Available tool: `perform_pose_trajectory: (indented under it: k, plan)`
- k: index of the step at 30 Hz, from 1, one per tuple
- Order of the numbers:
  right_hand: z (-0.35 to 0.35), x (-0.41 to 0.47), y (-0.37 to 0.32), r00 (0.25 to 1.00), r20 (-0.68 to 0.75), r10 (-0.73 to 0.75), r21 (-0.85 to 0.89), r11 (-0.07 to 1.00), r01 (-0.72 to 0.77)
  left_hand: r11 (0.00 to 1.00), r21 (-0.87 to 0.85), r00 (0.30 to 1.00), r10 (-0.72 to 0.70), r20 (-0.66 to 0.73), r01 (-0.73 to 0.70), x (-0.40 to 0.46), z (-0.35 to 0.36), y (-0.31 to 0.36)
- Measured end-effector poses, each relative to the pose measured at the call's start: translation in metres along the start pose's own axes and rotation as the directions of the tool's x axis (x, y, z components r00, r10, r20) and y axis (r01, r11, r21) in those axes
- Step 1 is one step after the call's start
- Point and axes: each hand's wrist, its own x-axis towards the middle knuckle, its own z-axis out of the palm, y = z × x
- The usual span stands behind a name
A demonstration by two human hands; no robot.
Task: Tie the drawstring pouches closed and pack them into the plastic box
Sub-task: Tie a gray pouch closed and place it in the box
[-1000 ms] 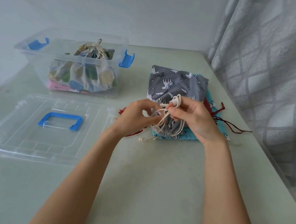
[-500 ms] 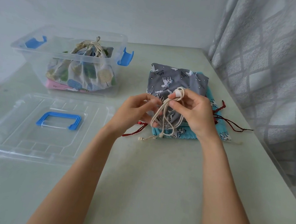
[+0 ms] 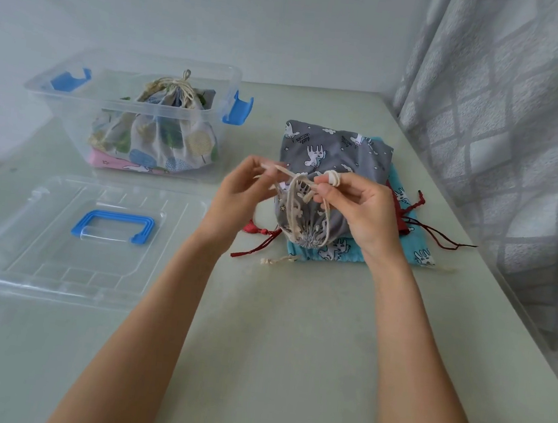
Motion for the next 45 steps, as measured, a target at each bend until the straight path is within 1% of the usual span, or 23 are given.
perform_pose_trajectory:
  k: [1,3,6,10,11,13,14,15,18,20,22,24,27,30,31,33,35,36,38,40,41,43,45]
  plan:
    - [-0.001,0.001,0.001,1.0,-0.018,0.014,0.002,1.0,-0.014,0.99,-0.143,0.999,-0.022,-0.027,0.018,0.001,0.0,0.001]
    - [-0.003,0.001,0.002,0.997,-0.06,0.054,0.036,0.998,-0.052,0.91,-0.412,0.998,-0.058,-0.038,0.037,0.005,-0.002,0.003]
    - [-0.007,0.0,0.002,0.988,-0.105,0.117,0.137,0.985,-0.102,0.784,-0.617,0.995,-0.093,-0.02,0.061,0.009,-0.011,0.004]
    - [-0.01,0.0,0.002,0.971,-0.081,0.223,0.359,0.916,-0.181,0.74,-0.666,0.991,-0.135,-0.005,0.097,0.009,-0.011,0.0]
    - [-0.011,0.001,0.002,0.964,-0.064,0.257,0.442,0.874,-0.203,0.761,-0.639,0.987,-0.159,-0.02,0.11,0.008,-0.012,-0.001]
    - [-0.014,0.002,0.002,0.942,-0.044,0.333,0.604,0.76,-0.24,0.855,-0.503,0.978,-0.194,-0.075,0.131,0.008,-0.015,-0.003]
    - [-0.016,0.003,0.002,0.929,-0.053,0.366,0.642,0.725,-0.249,0.899,-0.414,0.974,-0.2,-0.107,0.14,0.008,-0.018,-0.005]
    - [-0.018,0.003,0.003,0.917,-0.081,0.39,0.625,0.737,-0.258,0.934,-0.327,0.97,-0.199,-0.136,0.146,0.007,-0.021,-0.007]
    - [-0.02,0.003,0.007,0.911,-0.185,0.368,0.305,0.903,-0.303,0.981,-0.124,0.966,-0.169,-0.198,0.146,0.008,-0.027,-0.012]
    - [-0.02,0.002,0.011,0.919,-0.218,0.328,0.136,0.943,-0.304,0.99,0.001,0.972,-0.136,-0.192,0.139,0.009,-0.027,-0.014]
    - [-0.022,0.002,0.014,0.924,-0.247,0.29,0.001,0.954,-0.3,0.985,0.103,0.984,-0.122,-0.13,0.135,0.008,-0.026,-0.014]
    - [-0.029,-0.002,0.019,0.925,-0.258,0.279,-0.154,0.933,-0.325,0.979,0.167,0.992,-0.114,-0.045,0.12,0.006,-0.026,-0.012]
    - [-0.04,-0.016,0.023,0.927,-0.29,0.238,-0.433,0.831,-0.349,0.958,0.272,0.99,-0.115,0.082,0.089,0.003,-0.026,-0.006]
    - [-0.041,-0.035,0.017,0.94,-0.333,0.079,-0.671,0.68,-0.295,0.925,0.371,0.98,-0.145,0.136,0.085,0.001,-0.024,0.0]
    - [-0.038,-0.04,0.014,0.94,-0.342,0.026,-0.71,0.647,-0.276,0.915,0.396,0.978,-0.144,0.149,0.075,-0.001,-0.025,0.001]
    - [-0.032,-0.049,0.011,0.952,-0.301,-0.048,-0.717,0.67,-0.193,0.893,0.449,0.978,-0.121,0.17,0.033,-0.007,-0.024,-0.001]
    - [-0.023,-0.054,0.014,0.985,-0.168,-0.048,-0.701,0.708,-0.085,0.84,0.542,0.981,-0.082,0.174,-0.026,-0.015,-0.024,-0.007]
    - [-0.017,-0.054,0.018,0.996,-0.087,-0.021,-0.728,0.684,-0.049,0.804,0.592,0.983,-0.061,0.172,-0.054,-0.019,-0.024,-0.009]
    - [-0.006,-0.056,0.028,0.999,0.031,0.036,-0.839,0.544,0.007,0.745,0.663,0.985,-0.044,0.165,-0.078,-0.026,-0.022,-0.012]
    - [0.001,-0.056,0.034,0.997,0.073,0.024,-0.903,0.425,0.056,0.7,0.711,0.986,-0.061,0.157,-0.07,-0.03,-0.019,-0.015]
    - [0.002,-0.057,0.033,0.996,0.085,-0.017,-0.906,0.415,0.085,0.683,0.727,0.986,-0.061,0.155,-0.072,-0.033,-0.018,-0.016]
    - [0.001,-0.058,0.029,0.989,0.102,-0.112,-0.866,0.478,0.143,0.672,0.736,0.988,-0.035,0.148,-0.086,-0.035,-0.013,-0.019]
    - [-0.003,-0.062,0.02,0.983,0.111,-0.148,-0.798,0.576,0.177,0.682,0.725,0.993,0.01,0.121,-0.095,-0.036,-0.009,-0.022]
